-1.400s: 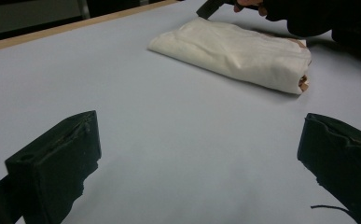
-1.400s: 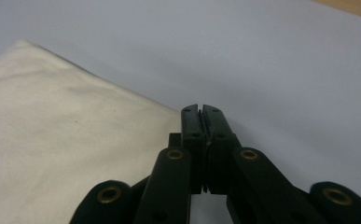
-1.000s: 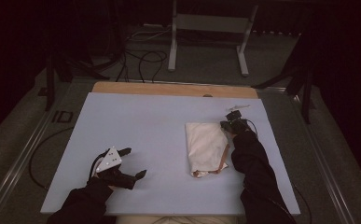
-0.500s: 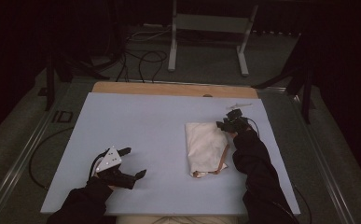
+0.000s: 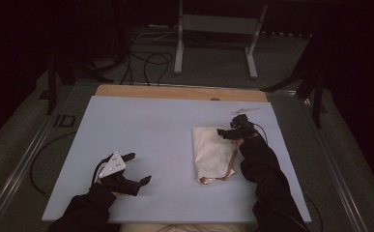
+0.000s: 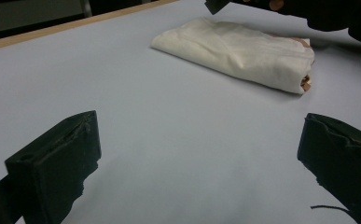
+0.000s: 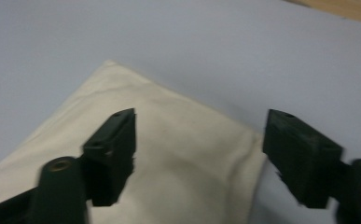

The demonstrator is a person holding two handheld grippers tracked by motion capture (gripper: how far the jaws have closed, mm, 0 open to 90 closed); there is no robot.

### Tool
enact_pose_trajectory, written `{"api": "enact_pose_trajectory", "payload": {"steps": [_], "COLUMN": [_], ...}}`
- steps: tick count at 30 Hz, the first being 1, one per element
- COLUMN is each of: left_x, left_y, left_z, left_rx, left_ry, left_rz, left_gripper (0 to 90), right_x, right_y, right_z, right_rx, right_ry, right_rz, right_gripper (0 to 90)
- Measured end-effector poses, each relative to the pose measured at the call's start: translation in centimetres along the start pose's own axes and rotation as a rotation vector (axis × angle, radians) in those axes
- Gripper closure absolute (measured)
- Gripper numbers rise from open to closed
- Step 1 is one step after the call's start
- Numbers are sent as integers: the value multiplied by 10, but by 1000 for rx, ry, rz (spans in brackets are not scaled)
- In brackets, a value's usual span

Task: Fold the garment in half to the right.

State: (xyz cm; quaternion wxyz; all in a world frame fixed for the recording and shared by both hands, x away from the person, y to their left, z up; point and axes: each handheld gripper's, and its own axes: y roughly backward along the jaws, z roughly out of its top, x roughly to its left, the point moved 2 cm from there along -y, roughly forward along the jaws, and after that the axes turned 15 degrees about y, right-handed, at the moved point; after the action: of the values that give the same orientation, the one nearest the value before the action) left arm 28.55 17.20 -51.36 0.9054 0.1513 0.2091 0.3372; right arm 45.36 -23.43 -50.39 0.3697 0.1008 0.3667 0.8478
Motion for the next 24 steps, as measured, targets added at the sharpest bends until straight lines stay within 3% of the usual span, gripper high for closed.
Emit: {"api": "enact_pose_trajectory", "payload": {"steps": [5,11,24], "left_x": [0,-1,-3], "left_y": [0,0,5], "left_z": [0,0,2], "left_rx": [6,19,53], "left_ry": [1,-1,-8], "left_rz": [-2,-10,-34], "left_gripper": [4,4,3], "right_x": [8,18,34], "right_y": [2,5,26], "right_z": [3,8,13], "right_rx": [-12,-15,-68], "right_ry": [11,55,100], "right_rz": [93,106,144], "right_gripper": [133,104,104]}}
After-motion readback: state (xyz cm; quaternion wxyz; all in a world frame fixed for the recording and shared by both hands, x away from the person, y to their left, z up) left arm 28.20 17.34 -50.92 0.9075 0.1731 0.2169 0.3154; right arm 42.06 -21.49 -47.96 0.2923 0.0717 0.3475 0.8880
